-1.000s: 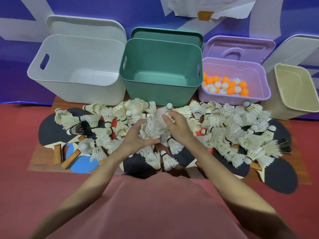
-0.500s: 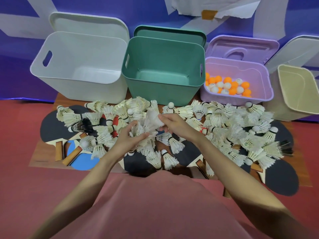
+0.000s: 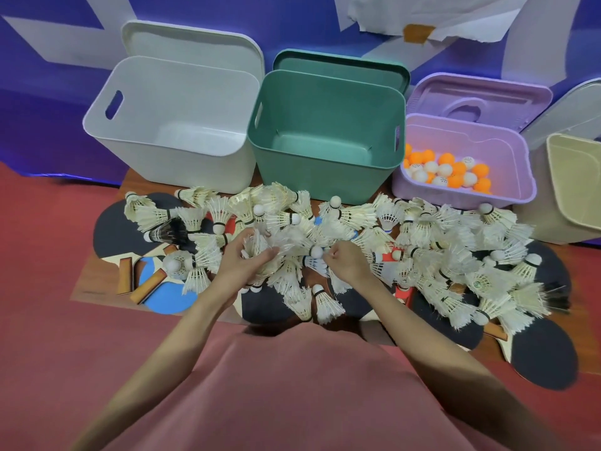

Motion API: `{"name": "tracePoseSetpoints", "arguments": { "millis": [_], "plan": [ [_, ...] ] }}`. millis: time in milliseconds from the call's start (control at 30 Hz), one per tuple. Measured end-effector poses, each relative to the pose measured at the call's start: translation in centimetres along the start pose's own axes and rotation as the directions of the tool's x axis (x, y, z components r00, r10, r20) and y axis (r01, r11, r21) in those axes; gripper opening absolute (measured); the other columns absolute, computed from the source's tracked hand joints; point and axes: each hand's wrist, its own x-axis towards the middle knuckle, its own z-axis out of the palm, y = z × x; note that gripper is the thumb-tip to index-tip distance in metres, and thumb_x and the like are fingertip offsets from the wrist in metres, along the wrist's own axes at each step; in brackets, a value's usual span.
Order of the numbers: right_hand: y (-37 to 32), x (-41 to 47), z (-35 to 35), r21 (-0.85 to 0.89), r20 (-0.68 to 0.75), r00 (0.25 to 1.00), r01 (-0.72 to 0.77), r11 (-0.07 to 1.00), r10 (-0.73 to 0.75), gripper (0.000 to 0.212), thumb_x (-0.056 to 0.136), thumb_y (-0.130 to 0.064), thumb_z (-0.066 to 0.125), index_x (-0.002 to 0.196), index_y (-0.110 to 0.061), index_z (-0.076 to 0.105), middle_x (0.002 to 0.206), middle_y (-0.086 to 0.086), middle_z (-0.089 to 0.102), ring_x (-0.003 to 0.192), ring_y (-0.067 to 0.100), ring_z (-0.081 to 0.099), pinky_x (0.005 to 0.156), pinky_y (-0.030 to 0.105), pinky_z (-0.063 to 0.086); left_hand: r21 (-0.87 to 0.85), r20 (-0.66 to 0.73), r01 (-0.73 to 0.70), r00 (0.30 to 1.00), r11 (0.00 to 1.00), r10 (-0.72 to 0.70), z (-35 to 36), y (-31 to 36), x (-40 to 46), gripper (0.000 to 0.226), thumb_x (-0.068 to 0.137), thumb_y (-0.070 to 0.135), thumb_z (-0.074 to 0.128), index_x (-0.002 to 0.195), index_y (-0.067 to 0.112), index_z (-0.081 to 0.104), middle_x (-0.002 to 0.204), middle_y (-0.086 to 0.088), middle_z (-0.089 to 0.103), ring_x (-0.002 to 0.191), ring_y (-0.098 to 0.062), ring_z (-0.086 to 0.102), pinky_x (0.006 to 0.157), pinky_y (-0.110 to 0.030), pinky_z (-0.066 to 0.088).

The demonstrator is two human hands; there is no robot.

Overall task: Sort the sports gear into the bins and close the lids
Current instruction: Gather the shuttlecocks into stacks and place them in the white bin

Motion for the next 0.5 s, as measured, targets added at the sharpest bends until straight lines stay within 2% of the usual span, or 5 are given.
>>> {"name": "tracePoseSetpoints", "arguments": {
  "millis": [67, 133, 233, 367, 500],
  "plan": [
    [-1.1, 0.0, 0.1, -0.048, -0.093, 0.994, 0.052, 0.998, -0.056, 0.012, 0.089, -0.013, 0.053, 0.095, -0.004, 0.059, 0.084, 0.009, 0.057, 0.079, 0.026, 0.055, 0.065, 0.033, 0.043, -0.006, -0.002, -0.025, 1.000, 1.000, 0.025, -0.1, 0.0, 0.0, 0.040, 0.075, 0.034, 0.079, 0.107, 0.041, 0.056, 0.115, -0.008, 0.064, 0.077, -0.016, 0.060, 0.045, -0.017, 0.042],
    [-2.2, 0.2, -0.1, -0.079, -0.102, 0.986, 0.124, 0.989, -0.132, 0.035, 0.093, -0.012, 0.050, 0.127, -0.006, 0.050, 0.107, 0.014, 0.056, 0.096, 0.028, 0.057, 0.076, 0.036, 0.046, 0.014, -0.006, -0.054, 0.999, 0.998, 0.054, -0.1, 0.0, 0.0, 0.045, 0.068, 0.043, 0.081, 0.108, 0.041, 0.059, 0.112, -0.008, 0.067, 0.088, -0.024, 0.057, 0.057, -0.038, 0.052],
    [-3.8, 0.6, -0.2, -0.106, 0.018, 0.977, 0.214, 0.971, -0.213, 0.031, 0.097, -0.015, 0.042, 0.125, -0.007, 0.053, 0.110, 0.015, 0.054, 0.100, 0.031, 0.057, 0.077, 0.035, 0.045, 0.065, -0.013, -0.066, 0.998, 0.996, 0.067, -0.5, -0.2, -0.1, 0.046, 0.063, 0.046, 0.083, 0.103, 0.048, 0.059, 0.113, -0.004, 0.067, 0.104, -0.035, 0.061, 0.091, -0.062, 0.045],
    [-5.1, 1.0, 0.7, -0.117, 0.052, 0.981, 0.193, 0.974, -0.188, 0.036, 0.098, -0.027, 0.033, 0.125, -0.006, 0.046, 0.113, 0.015, 0.049, 0.105, 0.032, 0.053, 0.075, 0.036, 0.041, 0.093, 0.031, -0.125, 0.992, 0.988, 0.122, -1.1, 0.3, -1.2, 0.043, 0.068, 0.028, 0.086, 0.100, 0.041, 0.059, 0.104, 0.012, 0.067, 0.096, -0.015, 0.066, 0.084, -0.042, 0.055],
    [-5.5, 1.9, 1.7, -0.216, 0.200, 0.945, 0.300, 0.929, -0.259, 0.054, 0.092, -0.032, 0.054, 0.139, -0.015, 0.031, 0.120, 0.017, 0.044, 0.107, 0.033, 0.052, 0.084, 0.041, 0.047, 0.062, 0.086, -0.147, 0.986, 0.987, 0.142, -1.4, 0.8, -2.1, 0.052, 0.069, 0.006, 0.082, 0.101, 0.035, 0.053, 0.077, 0.008, 0.061, 0.048, 0.005, 0.054, 0.049, -0.010, 0.041]
  ]
}}
